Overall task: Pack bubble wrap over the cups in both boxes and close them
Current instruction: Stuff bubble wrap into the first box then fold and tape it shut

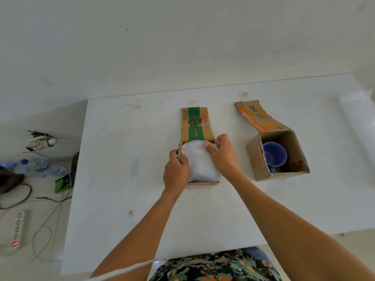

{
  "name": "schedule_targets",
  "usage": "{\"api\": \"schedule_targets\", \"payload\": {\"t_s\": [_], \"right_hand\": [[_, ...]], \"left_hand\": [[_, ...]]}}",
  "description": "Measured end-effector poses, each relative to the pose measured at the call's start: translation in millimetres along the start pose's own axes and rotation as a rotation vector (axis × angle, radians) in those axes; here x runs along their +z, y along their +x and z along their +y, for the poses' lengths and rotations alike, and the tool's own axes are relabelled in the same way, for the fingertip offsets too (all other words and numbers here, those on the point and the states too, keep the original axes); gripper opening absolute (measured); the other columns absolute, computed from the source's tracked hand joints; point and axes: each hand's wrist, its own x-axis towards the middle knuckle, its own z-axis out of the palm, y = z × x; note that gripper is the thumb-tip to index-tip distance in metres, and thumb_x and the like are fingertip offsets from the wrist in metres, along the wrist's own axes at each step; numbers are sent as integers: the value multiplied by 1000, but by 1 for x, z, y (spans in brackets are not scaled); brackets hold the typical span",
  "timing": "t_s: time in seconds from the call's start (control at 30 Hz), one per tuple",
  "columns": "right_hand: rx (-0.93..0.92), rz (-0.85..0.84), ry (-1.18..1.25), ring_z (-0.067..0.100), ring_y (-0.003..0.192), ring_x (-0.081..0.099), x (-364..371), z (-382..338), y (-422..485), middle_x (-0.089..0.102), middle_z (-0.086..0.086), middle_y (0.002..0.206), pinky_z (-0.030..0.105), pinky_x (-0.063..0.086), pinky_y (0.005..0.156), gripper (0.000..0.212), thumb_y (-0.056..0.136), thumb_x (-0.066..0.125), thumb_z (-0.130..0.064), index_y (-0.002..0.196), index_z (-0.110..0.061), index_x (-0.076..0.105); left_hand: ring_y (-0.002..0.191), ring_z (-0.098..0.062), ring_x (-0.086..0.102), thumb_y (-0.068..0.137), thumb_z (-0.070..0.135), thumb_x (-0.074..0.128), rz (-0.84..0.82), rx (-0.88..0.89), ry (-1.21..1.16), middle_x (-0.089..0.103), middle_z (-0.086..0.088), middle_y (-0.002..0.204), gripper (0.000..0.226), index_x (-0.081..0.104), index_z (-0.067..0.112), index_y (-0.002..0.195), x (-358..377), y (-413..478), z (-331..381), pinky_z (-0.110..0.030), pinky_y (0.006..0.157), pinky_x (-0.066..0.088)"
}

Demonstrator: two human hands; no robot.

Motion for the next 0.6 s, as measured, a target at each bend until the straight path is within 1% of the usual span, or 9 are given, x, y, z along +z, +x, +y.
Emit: {"api": "schedule_targets", "payload": {"t_s": [0.07, 0.13, 0.23, 0.3, 0.37, 0.47, 0.53, 0.6], "right_hand": [[47, -30, 142, 13, 75, 50, -5, 4, -1, 54, -2, 90, 25, 41, 60, 24, 93, 53, -39, 101, -19, 43], [109, -66, 328, 14, 80, 52, -12, 10, -5, 54, -3, 88, 27, 44, 68, 22, 95, 52, -36, 105, -17, 47], [221, -121, 485, 20, 93, 58, -19, 19, -13, 58, 3, 99, 35, 52, 80, 31, 96, 51, -33, 119, -12, 48], [242, -126, 484, 24, 97, 61, -17, 21, -15, 62, 6, 103, 40, 55, 84, 33, 96, 53, -34, 119, -10, 54], [216, -107, 405, 25, 95, 62, -14, 17, -14, 65, 7, 100, 42, 56, 82, 29, 95, 53, -35, 110, -11, 60], [206, -77, 238, 24, 88, 62, -11, 8, -9, 64, 6, 95, 44, 58, 78, 26, 93, 53, -37, 101, -14, 59], [216, -84, 161, 23, 83, 62, -11, 4, -4, 63, 8, 95, 40, 58, 66, 24, 93, 53, -37, 99, -14, 55], [221, -113, 124, 23, 76, 61, -13, 0, 0, 61, 10, 93, 33, 53, 52, 22, 93, 53, -35, 97, -13, 50]], "left_hand": [[89, -30, 59, 101, 31, 39, 10, -24, 17, 63, -7, 98, 25, 49, 14, 116, 1, -2, 2, -35, 73, 45], [86, -27, 56, 100, 32, 39, -15, -55, 20, 61, -5, 96, 23, 48, 15, 113, 0, 2, 2, -36, 74, 45], [86, -25, 57, 96, 37, 41, -64, -106, -14, 62, -4, 97, 25, 49, 17, 110, -4, 12, 5, -35, 74, 45], [88, -23, 55, 95, 46, 42, -88, -114, -50, 59, 0, 97, 34, 51, 18, 110, -5, 19, 8, -35, 75, 45], [90, -21, 53, 94, 52, 45, -91, -75, -71, 56, 3, 98, 39, 52, 19, 114, -4, 24, 8, -35, 78, 45], [88, -21, 53, 96, 48, 48, -59, -19, -90, 56, 6, 92, 36, 50, 17, 113, 1, 25, 3, -33, 76, 41], [85, -22, 54, 97, 46, 49, -40, -1, -96, 55, 8, 85, 32, 49, 16, 107, 4, 25, 0, -32, 73, 40], [82, -23, 55, 97, 45, 50, -31, 19, -99, 55, 8, 80, 30, 49, 15, 101, 4, 26, -1, -32, 70, 40]]}}
